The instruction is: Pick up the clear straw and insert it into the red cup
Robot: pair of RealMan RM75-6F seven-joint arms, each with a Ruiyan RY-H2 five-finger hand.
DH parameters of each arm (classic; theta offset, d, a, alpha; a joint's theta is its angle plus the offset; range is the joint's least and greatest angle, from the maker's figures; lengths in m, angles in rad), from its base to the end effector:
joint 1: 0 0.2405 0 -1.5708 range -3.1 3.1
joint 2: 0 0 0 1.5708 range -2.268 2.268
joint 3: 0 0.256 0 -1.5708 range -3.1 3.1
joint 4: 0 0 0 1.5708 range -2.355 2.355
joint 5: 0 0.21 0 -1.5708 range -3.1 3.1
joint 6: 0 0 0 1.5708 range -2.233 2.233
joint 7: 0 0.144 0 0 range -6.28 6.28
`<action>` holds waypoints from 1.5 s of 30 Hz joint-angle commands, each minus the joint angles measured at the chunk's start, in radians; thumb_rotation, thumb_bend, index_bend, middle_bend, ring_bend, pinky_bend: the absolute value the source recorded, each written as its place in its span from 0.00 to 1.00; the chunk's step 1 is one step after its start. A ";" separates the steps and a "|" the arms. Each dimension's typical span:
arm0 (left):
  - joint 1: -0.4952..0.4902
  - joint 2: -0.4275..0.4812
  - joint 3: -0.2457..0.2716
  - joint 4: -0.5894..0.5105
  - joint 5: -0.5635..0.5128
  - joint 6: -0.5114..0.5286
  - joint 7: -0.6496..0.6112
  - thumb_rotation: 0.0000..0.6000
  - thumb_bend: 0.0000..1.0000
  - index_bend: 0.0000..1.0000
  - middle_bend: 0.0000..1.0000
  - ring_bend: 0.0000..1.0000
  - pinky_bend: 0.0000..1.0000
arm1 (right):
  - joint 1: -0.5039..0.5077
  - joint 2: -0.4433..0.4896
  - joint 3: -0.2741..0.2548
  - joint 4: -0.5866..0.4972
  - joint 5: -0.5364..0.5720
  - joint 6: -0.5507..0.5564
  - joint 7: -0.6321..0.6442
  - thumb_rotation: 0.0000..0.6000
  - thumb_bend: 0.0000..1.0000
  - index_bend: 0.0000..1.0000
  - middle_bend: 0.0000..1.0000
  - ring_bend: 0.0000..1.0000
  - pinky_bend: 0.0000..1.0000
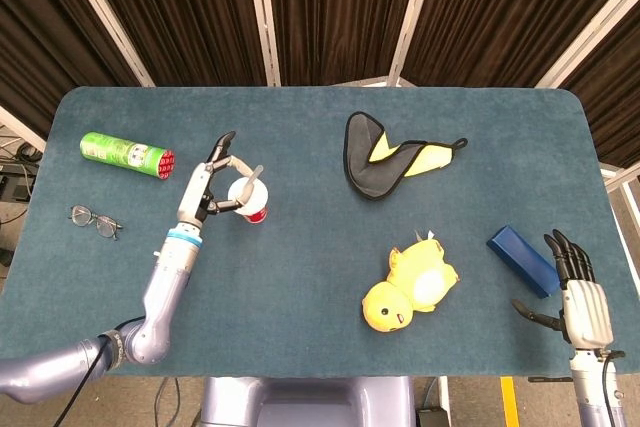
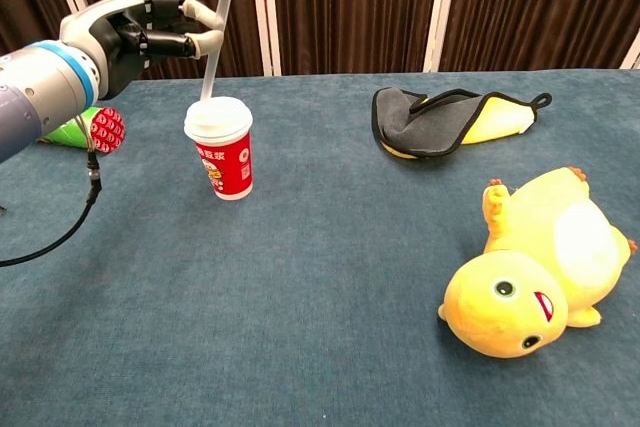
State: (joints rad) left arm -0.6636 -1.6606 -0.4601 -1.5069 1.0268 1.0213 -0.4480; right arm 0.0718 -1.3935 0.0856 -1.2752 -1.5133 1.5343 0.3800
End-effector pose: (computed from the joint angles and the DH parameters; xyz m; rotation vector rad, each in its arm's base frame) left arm -0.1157 0.3681 0.0063 -1.0455 -1.8323 -1.6921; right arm -0.3427 -0.1856 0.1106 1.2021 -1.0811 1.1930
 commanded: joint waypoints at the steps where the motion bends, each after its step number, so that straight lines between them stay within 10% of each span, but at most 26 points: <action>1: 0.007 -0.005 0.009 0.015 0.006 -0.002 -0.014 1.00 0.42 0.55 0.01 0.00 0.00 | 0.000 0.001 0.000 -0.001 0.000 -0.001 -0.001 1.00 0.06 0.00 0.00 0.00 0.00; 12: 0.028 -0.007 0.049 0.064 0.037 0.002 -0.020 1.00 0.29 0.30 0.00 0.00 0.00 | 0.000 0.001 -0.002 -0.002 0.001 -0.003 -0.009 1.00 0.06 0.00 0.00 0.00 0.00; 24: 0.085 0.074 0.074 -0.037 0.103 0.079 0.022 1.00 0.29 0.28 0.00 0.00 0.00 | -0.002 0.003 -0.002 -0.004 0.002 -0.004 -0.017 1.00 0.06 0.00 0.00 0.00 0.00; 38: 0.347 0.395 0.418 -0.165 0.345 0.384 0.671 1.00 0.19 0.15 0.00 0.00 0.00 | -0.002 0.013 -0.015 -0.012 0.003 -0.024 -0.088 1.00 0.06 0.00 0.00 0.00 0.00; 45: 0.459 0.432 0.499 -0.142 0.386 0.480 0.700 1.00 0.19 0.08 0.00 0.00 0.00 | 0.000 0.015 -0.021 -0.010 -0.002 -0.029 -0.120 1.00 0.06 0.00 0.00 0.00 0.00</action>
State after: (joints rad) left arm -0.2378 -1.2455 0.0143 -1.6636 1.3950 1.4734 0.2482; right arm 0.0711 -1.3786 0.0658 -1.2860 -1.5143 1.5060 0.2621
